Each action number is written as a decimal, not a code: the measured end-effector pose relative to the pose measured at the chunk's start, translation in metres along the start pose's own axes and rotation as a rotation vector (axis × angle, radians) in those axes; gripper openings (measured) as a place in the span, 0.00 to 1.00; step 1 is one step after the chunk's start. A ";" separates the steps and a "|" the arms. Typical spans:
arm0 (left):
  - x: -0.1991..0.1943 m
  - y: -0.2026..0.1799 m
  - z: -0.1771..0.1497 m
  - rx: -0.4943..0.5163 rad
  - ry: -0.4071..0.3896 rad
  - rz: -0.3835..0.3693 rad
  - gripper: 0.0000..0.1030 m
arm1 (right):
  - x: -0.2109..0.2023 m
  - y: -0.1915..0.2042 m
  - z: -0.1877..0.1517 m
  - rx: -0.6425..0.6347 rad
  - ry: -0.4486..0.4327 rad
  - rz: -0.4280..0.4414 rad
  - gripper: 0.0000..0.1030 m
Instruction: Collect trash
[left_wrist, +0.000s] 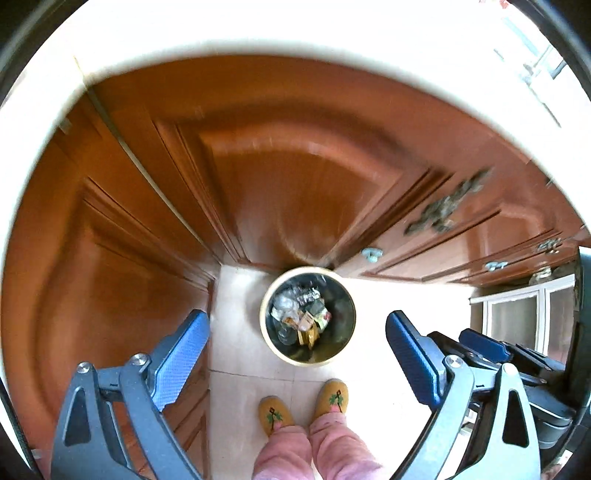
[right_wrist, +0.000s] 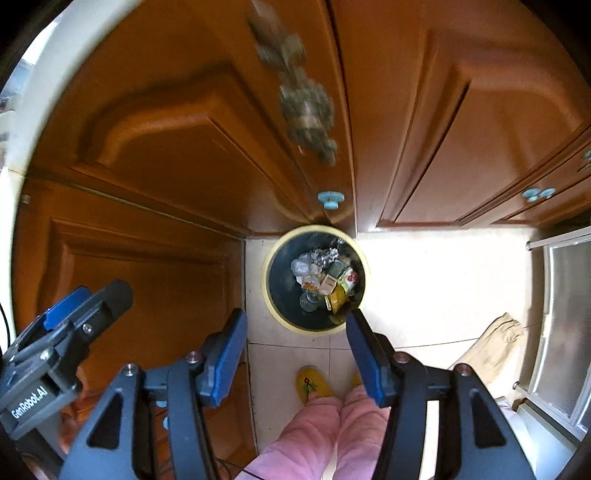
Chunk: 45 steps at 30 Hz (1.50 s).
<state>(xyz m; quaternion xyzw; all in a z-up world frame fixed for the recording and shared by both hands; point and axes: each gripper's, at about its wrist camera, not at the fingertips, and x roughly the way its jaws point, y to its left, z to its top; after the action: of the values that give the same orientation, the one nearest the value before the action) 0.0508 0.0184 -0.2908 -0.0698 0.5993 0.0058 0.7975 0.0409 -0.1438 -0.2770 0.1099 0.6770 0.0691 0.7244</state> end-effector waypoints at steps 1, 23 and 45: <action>-0.011 -0.001 0.003 0.004 -0.014 0.009 0.93 | -0.012 0.002 0.002 0.001 -0.008 0.003 0.55; -0.255 -0.006 0.064 0.021 -0.363 0.142 0.93 | -0.246 0.075 0.039 -0.101 -0.389 0.086 0.59; -0.317 -0.003 0.065 -0.018 -0.491 0.123 0.93 | -0.317 0.114 0.027 -0.174 -0.602 0.082 0.62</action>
<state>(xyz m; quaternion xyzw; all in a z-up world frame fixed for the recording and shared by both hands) 0.0235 0.0471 0.0304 -0.0369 0.3904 0.0765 0.9167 0.0501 -0.1138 0.0593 0.0904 0.4185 0.1204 0.8957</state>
